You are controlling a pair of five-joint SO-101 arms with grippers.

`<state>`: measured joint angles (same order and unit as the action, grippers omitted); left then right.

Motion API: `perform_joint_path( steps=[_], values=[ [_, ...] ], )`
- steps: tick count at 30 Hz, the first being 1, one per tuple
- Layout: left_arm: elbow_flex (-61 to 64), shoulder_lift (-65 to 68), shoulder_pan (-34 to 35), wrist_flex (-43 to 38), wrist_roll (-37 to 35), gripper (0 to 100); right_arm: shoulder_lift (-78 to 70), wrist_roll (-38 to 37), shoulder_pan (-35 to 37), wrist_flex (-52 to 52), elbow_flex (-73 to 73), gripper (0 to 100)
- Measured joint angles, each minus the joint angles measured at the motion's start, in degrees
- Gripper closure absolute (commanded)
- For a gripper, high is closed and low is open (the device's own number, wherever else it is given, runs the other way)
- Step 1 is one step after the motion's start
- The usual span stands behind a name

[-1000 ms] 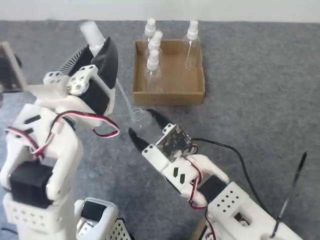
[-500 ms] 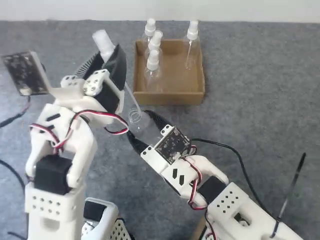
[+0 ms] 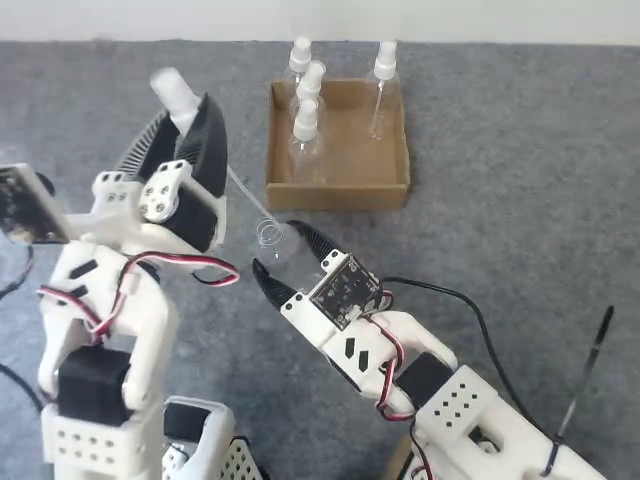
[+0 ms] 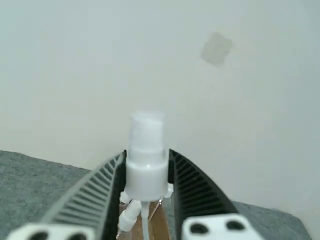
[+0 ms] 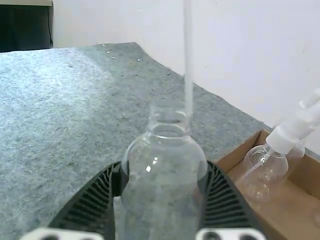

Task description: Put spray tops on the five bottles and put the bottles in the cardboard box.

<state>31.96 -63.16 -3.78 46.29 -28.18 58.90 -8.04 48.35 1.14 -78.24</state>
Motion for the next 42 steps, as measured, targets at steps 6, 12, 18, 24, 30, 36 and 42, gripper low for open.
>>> perform_joint_path(
  steps=[6,12,18,24,30,36,42],
  values=[
    [0.00,0.00,0.97,0.00,0.35,99,0.00,0.00,-0.09,0.00,0.00,93.7],
    [-0.26,0.00,0.97,0.09,0.35,99,0.00,0.00,0.00,0.00,0.00,93.7],
    [-0.97,0.00,0.97,0.09,0.35,99,0.00,0.00,0.09,0.00,0.00,93.7],
    [-1.32,0.00,-0.62,0.09,0.09,99,0.00,0.00,0.00,0.00,0.00,93.7],
    [1.58,-0.35,-3.52,0.09,0.26,99,0.00,0.00,0.00,0.00,0.00,93.7],
    [8.79,0.00,-2.73,0.09,0.09,99,0.00,0.00,0.00,0.00,0.00,93.7],
    [12.92,0.09,-2.81,0.09,0.00,98,0.00,0.00,-0.35,0.00,0.00,93.7]
  ],
)
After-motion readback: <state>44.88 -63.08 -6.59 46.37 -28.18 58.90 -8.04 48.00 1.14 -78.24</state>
